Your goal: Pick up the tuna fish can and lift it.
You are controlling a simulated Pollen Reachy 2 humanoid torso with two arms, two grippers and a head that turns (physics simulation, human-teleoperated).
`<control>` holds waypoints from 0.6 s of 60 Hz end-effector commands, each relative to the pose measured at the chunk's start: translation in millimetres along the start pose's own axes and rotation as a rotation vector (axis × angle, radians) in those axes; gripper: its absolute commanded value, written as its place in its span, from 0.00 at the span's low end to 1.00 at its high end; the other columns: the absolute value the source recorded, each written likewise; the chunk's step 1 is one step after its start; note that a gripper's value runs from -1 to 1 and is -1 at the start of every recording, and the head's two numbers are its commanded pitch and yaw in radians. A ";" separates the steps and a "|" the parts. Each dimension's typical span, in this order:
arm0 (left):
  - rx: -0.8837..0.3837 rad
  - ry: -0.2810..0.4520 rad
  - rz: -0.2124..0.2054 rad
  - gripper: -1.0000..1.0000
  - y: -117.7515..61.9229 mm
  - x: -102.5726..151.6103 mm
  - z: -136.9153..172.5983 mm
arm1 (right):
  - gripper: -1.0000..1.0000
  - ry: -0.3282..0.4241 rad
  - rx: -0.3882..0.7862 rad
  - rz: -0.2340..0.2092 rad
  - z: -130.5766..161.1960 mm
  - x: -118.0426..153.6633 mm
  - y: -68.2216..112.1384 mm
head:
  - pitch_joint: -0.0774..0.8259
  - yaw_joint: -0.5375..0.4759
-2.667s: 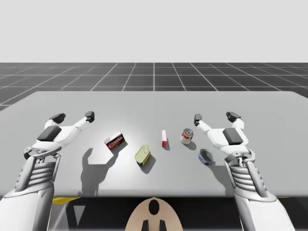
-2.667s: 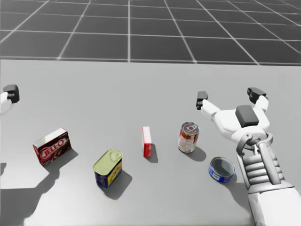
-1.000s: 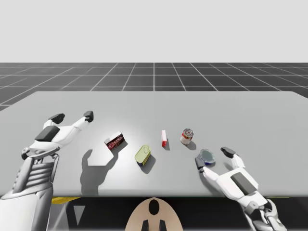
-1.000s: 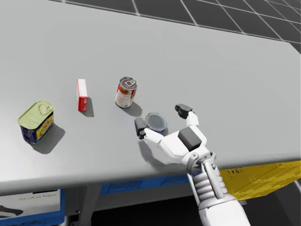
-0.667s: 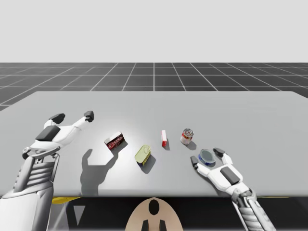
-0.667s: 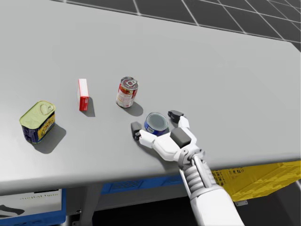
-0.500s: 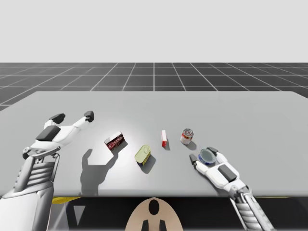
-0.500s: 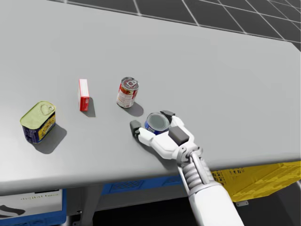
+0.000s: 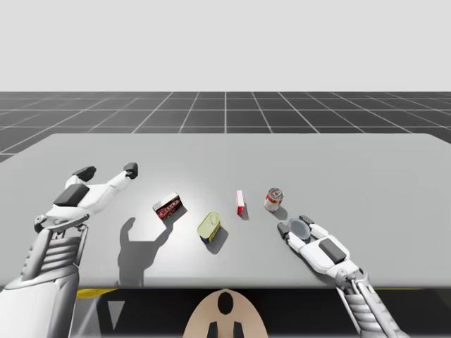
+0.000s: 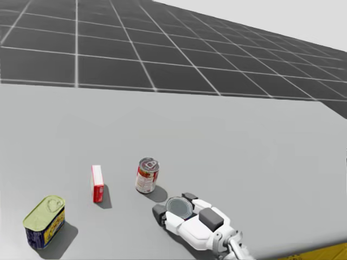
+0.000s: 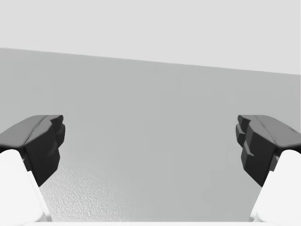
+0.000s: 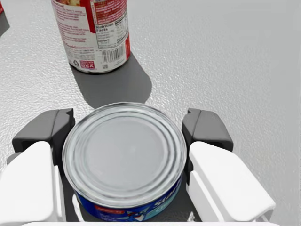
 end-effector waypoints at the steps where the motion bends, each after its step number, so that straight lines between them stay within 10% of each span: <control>1: 0.001 0.002 -0.002 0.00 0.0 -0.6 -0.4 | 1.00 0.057 -0.003 0.000 1.7 -13.2 1.7 | 0.48 0.16; 17: 0.003 0.001 0.001 0.00 0.4 0.0 -0.4 | 1.00 0.027 0.007 -0.013 6.3 0.4 4.4 | 0.38 0.13; 36: 0.008 0.000 0.006 0.00 0.7 2.3 0.1 | 0.99 -0.195 0.024 0.029 39.3 108.5 13.9 | 0.36 0.13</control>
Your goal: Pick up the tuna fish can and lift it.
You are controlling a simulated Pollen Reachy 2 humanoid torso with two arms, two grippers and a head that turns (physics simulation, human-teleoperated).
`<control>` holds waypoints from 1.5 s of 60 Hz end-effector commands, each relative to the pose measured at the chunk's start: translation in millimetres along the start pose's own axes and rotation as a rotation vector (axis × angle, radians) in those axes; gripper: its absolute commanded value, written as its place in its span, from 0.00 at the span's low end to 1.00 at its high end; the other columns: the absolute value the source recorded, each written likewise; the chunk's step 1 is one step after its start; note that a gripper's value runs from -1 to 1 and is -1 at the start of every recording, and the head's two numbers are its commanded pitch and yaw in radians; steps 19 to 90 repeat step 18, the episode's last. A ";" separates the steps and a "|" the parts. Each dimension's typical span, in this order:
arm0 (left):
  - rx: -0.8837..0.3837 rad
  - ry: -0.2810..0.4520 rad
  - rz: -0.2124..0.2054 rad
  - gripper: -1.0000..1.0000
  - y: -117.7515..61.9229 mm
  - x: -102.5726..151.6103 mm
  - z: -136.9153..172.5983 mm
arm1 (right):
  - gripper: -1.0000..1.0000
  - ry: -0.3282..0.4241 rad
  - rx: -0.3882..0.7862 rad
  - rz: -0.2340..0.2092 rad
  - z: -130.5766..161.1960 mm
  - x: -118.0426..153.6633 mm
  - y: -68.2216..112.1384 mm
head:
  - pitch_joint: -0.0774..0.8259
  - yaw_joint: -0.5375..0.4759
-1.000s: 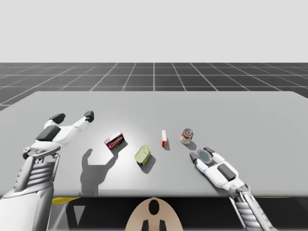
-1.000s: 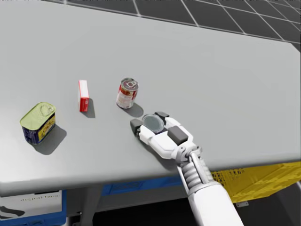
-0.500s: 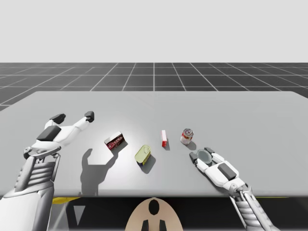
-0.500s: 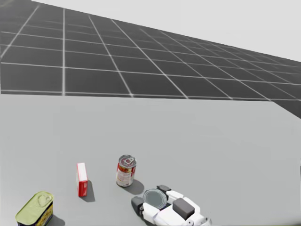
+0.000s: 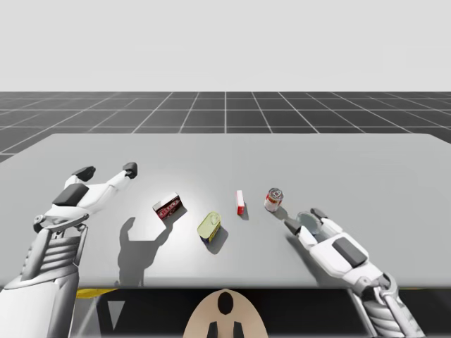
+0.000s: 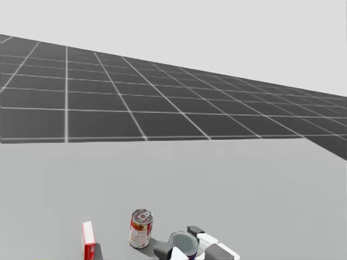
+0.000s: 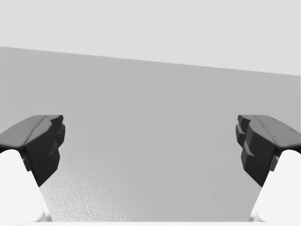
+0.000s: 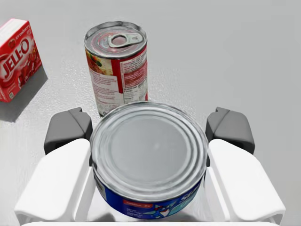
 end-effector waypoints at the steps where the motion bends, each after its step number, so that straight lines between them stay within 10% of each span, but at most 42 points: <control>1: 0.003 -0.002 0.002 0.00 0.3 1.4 0.2 | 0.99 -0.146 0.012 0.030 11.5 64.9 5.5 | 0.36 0.13; 18: 0.005 -0.003 0.006 0.00 1.3 3.7 0.9 | 0.96 -0.369 -0.072 0.044 28.4 155.4 2.3 | 0.34 0.15; 90: 0.005 -0.003 0.006 0.00 1.3 3.7 0.9 | 0.96 -0.369 -0.072 0.044 28.4 155.4 2.3 | 0.34 0.15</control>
